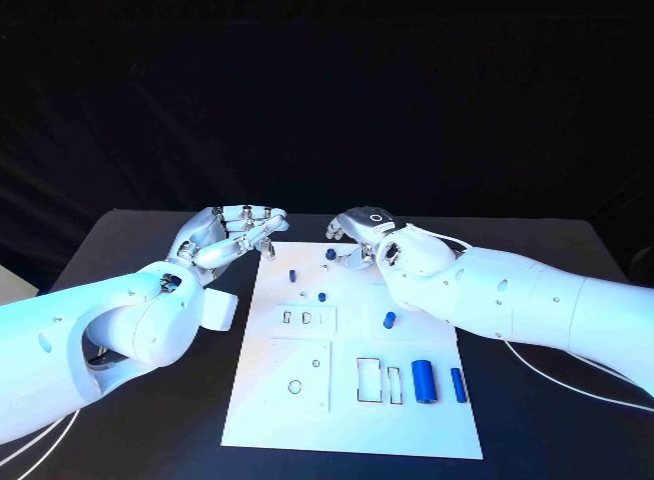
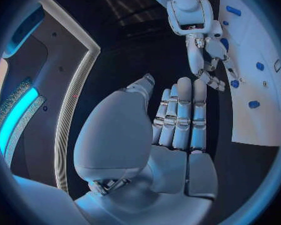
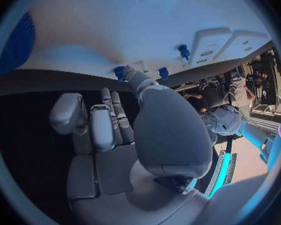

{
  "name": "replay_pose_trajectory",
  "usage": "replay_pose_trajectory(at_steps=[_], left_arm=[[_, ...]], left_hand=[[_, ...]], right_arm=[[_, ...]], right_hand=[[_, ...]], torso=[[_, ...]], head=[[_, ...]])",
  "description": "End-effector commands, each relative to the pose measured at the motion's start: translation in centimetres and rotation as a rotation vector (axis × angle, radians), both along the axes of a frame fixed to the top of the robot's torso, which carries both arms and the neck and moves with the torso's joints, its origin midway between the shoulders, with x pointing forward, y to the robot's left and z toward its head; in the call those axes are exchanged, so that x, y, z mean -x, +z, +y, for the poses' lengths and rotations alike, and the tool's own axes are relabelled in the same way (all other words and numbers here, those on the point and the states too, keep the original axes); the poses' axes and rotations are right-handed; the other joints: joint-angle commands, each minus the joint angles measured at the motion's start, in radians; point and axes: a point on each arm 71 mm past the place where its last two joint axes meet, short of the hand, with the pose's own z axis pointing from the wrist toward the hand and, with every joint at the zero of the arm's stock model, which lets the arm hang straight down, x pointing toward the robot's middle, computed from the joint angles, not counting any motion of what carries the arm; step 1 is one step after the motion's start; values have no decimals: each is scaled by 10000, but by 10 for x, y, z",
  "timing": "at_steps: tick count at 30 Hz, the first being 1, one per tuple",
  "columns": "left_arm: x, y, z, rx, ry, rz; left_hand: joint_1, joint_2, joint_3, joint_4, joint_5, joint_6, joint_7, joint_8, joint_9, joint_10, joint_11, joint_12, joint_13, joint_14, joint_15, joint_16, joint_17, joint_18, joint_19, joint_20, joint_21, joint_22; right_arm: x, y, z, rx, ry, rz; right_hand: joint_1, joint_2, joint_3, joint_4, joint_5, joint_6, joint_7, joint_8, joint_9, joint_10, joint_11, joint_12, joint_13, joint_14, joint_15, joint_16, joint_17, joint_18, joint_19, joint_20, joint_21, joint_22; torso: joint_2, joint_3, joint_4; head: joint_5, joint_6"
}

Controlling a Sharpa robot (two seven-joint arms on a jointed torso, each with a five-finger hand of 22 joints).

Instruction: Assemble the parts on the task board

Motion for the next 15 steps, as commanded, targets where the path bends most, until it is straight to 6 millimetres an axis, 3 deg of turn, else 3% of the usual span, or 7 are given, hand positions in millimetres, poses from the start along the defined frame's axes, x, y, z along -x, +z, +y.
replay_pose_trajectory(at_steps=[1, 5, 8, 12, 15], left_arm=[[0, 1, 0, 101, -106, -17], [-1, 1, 3, 89, -43, -7], [-2, 1, 4, 85, -6, -4], [-3, 0, 6, 80, 29, -3], [-5, -1, 7, 72, 56, -4]], left_hand=[[4, 56, 54, 6, 10, -28, 23, -61, 14, -64, -4, -16, 10, 4, -8, 52, 9, 133, -55, 18, 61, 16], [4, 56, 54, 6, 10, -28, 23, -61, 14, -64, -4, -16, 10, 4, -8, 52, 9, 133, -55, 18, 61, 16], [12, 60, 62, 2, 10, -36, 25, -67, 15, -76, -2, -19, 8, 4, -6, 65, 8, 133, -61, 19, 79, 27], [12, 60, 62, 2, 10, -36, 25, -67, 15, -76, -2, -19, 8, 4, -6, 65, 8, 133, -61, 19, 79, 27], [12, 60, 62, 2, 10, -36, 25, -67, 15, -76, -2, -19, 8, 4, -6, 65, 8, 133, -61, 19, 79, 27]], right_arm=[[6, 3, -12, -317, 16, -68], [15, 10, -35, -790, -162, -2], [20, 18, -55, -1280, -398, 186], [23, 26, -80, -1966, -879, 862], [21, 28, -97, -2389, -1337, 1669]], right_hand=[[200, 51, -181, 173, 17, 124, -60, -22, -11, 124, -34, 62, 45, 175, 32, 39, 54, 141, 39, -21, -34, 7], [327, 70, -40, 312, 181, 309, 61, 4, -29, 622, -155, 200, 147, 233, -61, 164, 233, 68, 255, -104, 235, 361], [286, -36, 255, 462, 210, 462, 228, 8, -57, 1235, -287, 343, 267, 308, -161, 344, 520, -65, 562, -207, 754, 999], [110, -381, 952, 766, 315, 660, 239, 18, -76, 2461, -435, 625, 560, 437, -287, 684, 1057, -254, 941, -319, 1518, 1927], [19, -658, 948, 813, 668, 635, 132, -22, -82, 3738, -679, 1373, 1112, 533, -479, 941, 1523, -360, 1155, -467, 1973, 2476]], torso=[[-37, 9, -49], [-94, 29, -162], [-128, 35, -240], [-183, 39, -322], [-215, 52, -369]], head=[[13, 20], [58, 60], [52, 105], [44, 102], [63, 111]])
